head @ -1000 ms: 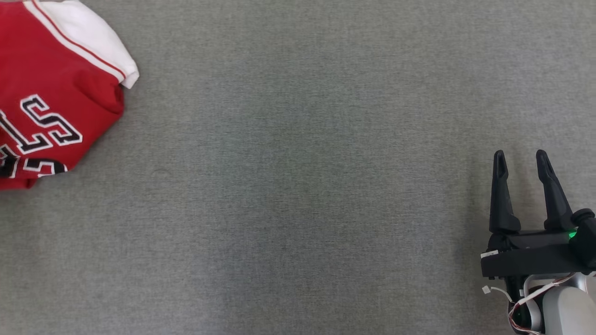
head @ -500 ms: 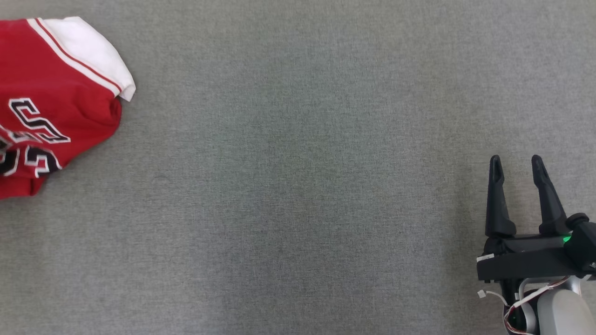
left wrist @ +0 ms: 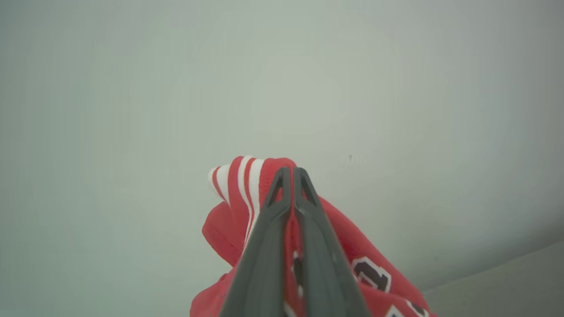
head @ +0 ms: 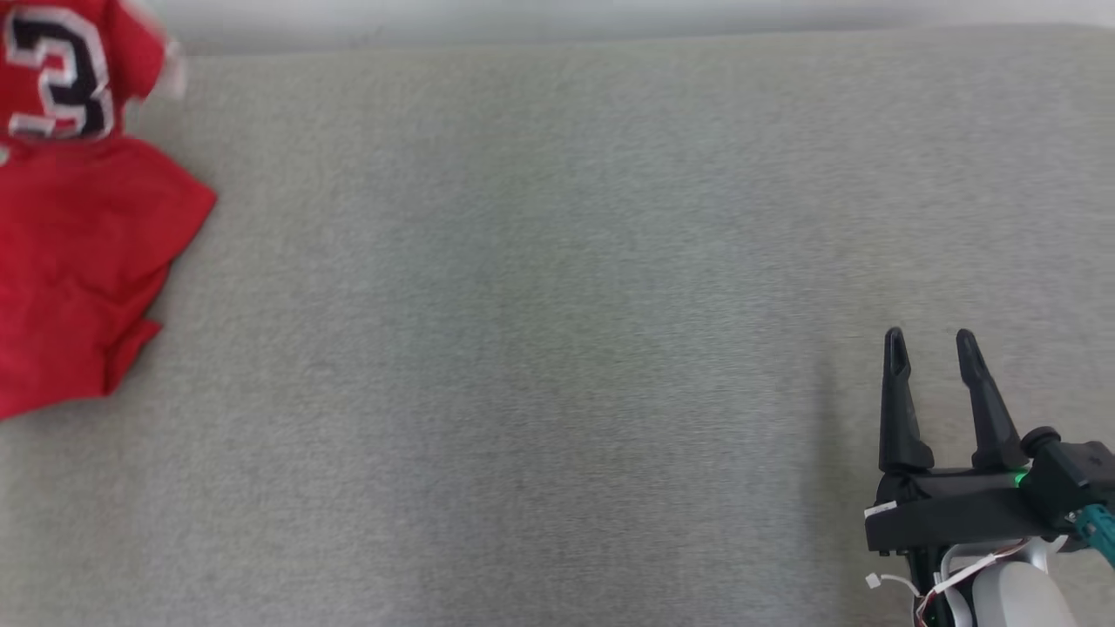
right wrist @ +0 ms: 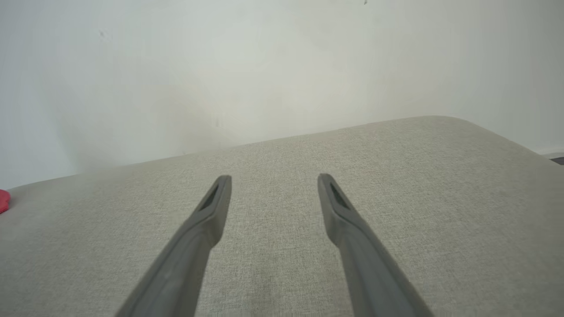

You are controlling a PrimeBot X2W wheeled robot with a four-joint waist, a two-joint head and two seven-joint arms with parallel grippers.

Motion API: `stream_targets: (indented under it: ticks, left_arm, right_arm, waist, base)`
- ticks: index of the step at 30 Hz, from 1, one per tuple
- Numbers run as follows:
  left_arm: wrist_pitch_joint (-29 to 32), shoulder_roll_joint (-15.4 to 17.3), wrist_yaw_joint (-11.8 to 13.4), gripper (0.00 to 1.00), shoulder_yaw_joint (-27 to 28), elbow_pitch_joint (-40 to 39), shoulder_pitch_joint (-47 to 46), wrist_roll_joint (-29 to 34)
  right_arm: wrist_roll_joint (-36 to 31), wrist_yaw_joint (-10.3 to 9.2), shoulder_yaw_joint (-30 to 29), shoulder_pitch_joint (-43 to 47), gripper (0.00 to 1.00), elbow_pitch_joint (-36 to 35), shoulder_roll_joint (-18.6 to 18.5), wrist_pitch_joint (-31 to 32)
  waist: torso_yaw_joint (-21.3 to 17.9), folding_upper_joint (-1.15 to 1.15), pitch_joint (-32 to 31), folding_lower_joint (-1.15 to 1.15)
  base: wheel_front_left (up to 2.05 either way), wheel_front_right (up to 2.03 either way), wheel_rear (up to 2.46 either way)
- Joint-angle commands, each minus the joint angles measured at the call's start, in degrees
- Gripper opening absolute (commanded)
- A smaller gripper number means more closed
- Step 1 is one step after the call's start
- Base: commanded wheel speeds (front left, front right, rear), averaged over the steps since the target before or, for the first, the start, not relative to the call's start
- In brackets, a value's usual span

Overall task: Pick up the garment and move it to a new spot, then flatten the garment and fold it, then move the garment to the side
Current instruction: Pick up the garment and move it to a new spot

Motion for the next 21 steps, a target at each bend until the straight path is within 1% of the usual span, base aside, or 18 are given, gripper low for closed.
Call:
stream_targets:
  ticks: [1,5,9,11,14,15,18,21]
  left_arm:
    - [0.47,-1.30,-0.34,0.00,-1.03,-1.95,-1.34,-0.34]
    - [2.22,-3.31,-0.52,0.00,-4.04,-7.25,-4.06,-1.71]
    - [3.35,-6.70,-0.63,0.00,-7.12,-10.27,-4.82,-3.04]
    - [3.30,-8.92,-0.22,0.00,-7.97,-10.99,-3.99,-4.07]
    - [2.44,-12.00,0.80,0.00,-9.35,-11.10,-0.83,-5.28]
    - [2.44,-12.00,0.80,0.00,-9.35,-11.10,-0.83,-5.28]
    - [0.76,-14.98,1.79,0.00,-11.07,-10.66,4.38,-5.94]
    - [-1.28,-17.74,2.86,0.00,-12.80,-9.58,10.59,-6.69]
  right_arm:
    - [0.65,-0.12,0.12,0.71,1.00,0.58,0.10,-0.44]
    - [1.24,-0.12,0.69,0.87,1.00,1.81,0.20,-1.09]
    - [3.00,-0.12,1.08,0.90,1.00,3.27,0.23,-1.50]
    - [3.77,-0.12,1.42,0.95,1.00,3.80,0.24,-1.56]
    - [4.57,-0.12,1.73,0.62,1.00,3.86,0.23,-1.63]
    - [4.57,-0.12,1.73,0.62,1.00,3.86,0.23,-1.63]
    - [5.08,-0.12,1.97,0.96,1.00,3.40,0.26,-1.63]
    - [5.22,-0.12,1.66,1.41,1.00,2.93,0.23,-1.65]
  waist:
    - [-3.01,0.00,-2.21,0.01]
    - [-7.02,0.00,-3.11,0.01]
    - [-10.97,0.00,-3.44,0.01]
    - [-12.81,0.00,-3.54,0.01]
    - [-15.28,0.00,-3.53,0.01]
    - [-15.28,0.00,-3.53,0.01]
    - [-17.03,0.00,-3.47,0.01]
    - [-17.80,0.00,-3.25,0.01]
  base:
    - [0.00,0.00,0.00]
    - [0.00,0.00,0.00]
    - [0.00,0.00,0.00]
    - [0.00,0.00,0.00]
    - [0.00,0.00,0.00]
    - [0.00,0.00,0.00]
    - [0.00,0.00,0.00]
    - [0.00,0.00,0.00]
